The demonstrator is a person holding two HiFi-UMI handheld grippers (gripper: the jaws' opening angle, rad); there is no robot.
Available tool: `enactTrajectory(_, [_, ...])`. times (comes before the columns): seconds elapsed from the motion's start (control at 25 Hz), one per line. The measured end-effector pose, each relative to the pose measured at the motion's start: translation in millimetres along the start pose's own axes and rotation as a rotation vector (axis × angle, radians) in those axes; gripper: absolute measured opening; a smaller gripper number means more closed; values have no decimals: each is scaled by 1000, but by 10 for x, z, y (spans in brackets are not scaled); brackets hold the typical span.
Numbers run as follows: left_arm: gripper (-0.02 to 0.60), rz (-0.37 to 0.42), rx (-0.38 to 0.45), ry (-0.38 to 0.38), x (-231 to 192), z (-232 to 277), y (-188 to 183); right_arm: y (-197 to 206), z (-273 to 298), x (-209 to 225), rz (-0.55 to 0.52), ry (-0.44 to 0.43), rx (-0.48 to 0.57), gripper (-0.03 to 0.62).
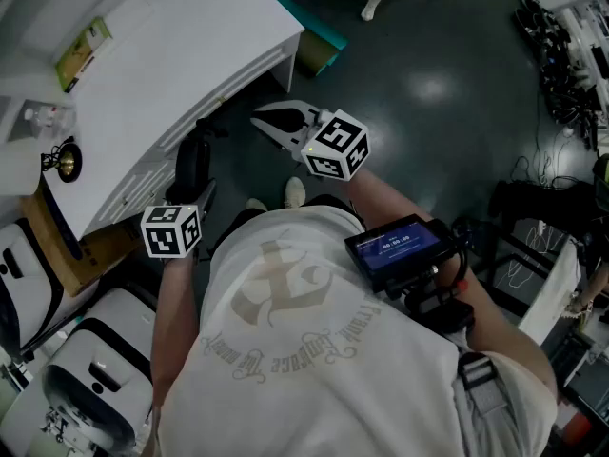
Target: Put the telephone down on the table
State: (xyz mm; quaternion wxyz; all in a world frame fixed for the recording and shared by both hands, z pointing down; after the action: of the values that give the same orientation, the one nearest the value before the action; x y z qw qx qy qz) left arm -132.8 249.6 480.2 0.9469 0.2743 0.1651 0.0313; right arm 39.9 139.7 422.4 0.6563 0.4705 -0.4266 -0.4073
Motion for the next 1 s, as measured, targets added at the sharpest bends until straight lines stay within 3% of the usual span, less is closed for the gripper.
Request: enactTrajectory(1.0, [279,12,-23,-24,179,162,-134,76,-170,246,14,-13,-4,15])
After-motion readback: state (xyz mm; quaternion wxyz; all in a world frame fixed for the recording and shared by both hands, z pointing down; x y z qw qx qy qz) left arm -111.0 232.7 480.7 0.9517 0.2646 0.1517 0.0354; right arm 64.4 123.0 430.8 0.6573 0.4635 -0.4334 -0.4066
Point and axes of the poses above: the fingertips, and each gripper's own axes: z forward along the fingers, x to its right, y out of its underside, the point moved 4 cm from there along -z, backward along the fingers, and after that the axes turned 10 degrees about -z, right-handed, at the moved point
